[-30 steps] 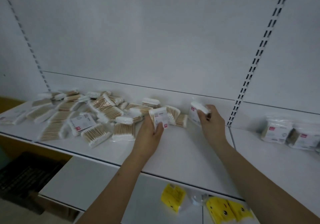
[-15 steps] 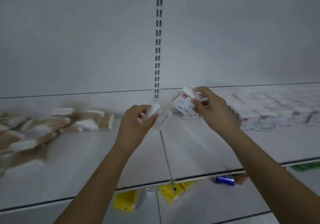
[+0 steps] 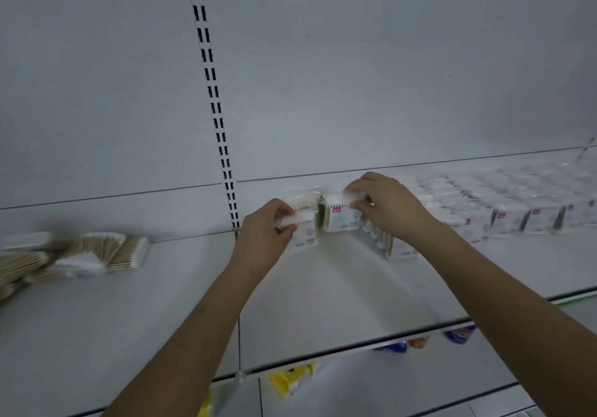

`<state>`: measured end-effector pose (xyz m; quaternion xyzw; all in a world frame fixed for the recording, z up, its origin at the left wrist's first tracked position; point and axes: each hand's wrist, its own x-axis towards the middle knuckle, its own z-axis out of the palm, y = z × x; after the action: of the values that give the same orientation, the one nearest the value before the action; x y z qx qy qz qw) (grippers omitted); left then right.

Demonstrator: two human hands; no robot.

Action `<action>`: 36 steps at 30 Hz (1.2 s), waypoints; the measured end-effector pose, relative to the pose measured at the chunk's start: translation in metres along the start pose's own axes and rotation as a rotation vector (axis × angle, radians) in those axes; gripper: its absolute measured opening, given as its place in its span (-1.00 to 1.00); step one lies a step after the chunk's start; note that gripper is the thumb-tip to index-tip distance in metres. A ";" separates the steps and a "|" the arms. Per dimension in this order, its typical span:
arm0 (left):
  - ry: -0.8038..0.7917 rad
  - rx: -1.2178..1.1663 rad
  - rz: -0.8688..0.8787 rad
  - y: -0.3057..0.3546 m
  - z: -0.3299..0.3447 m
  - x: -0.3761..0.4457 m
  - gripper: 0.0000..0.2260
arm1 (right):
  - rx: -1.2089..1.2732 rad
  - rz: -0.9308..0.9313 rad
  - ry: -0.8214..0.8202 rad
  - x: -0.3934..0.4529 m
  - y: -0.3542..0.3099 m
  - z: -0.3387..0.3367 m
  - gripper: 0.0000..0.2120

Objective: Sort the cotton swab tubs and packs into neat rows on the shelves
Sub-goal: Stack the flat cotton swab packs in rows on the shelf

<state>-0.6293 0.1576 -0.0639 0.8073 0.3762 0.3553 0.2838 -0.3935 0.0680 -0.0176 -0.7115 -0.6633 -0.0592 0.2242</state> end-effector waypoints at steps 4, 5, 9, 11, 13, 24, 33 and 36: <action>0.067 0.087 0.030 -0.002 0.018 0.009 -0.84 | -0.234 -0.009 -0.163 0.010 0.011 0.010 -0.71; 0.100 0.086 0.021 -0.004 0.023 0.010 -0.78 | -0.310 -0.032 -0.189 0.012 0.013 0.013 -0.69; 0.137 -0.019 -0.239 -0.012 0.036 0.006 -0.41 | -0.350 -0.043 -0.187 0.018 0.019 0.016 -0.59; 0.091 -0.060 -0.312 -0.017 0.043 0.007 -0.48 | -0.356 -0.067 -0.161 0.020 0.020 0.016 -0.49; 0.059 -0.009 -0.330 -0.012 0.049 0.008 -0.77 | -0.344 -0.085 -0.181 0.022 0.019 0.017 -0.44; 0.010 0.040 -0.300 -0.012 0.031 -0.011 -0.37 | -0.225 -0.136 -0.175 0.040 -0.003 -0.001 -0.43; 0.333 0.216 -0.199 -0.053 -0.090 -0.101 -0.70 | 0.242 -0.359 0.170 0.079 -0.167 0.035 -0.53; 0.403 0.316 -0.236 -0.079 -0.136 -0.135 -0.75 | 0.334 -0.424 0.147 0.085 -0.227 0.065 -0.53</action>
<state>-0.8308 0.1178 -0.0902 0.7053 0.5670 0.4101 0.1133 -0.6181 0.1762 0.0109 -0.5036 -0.7800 -0.0460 0.3686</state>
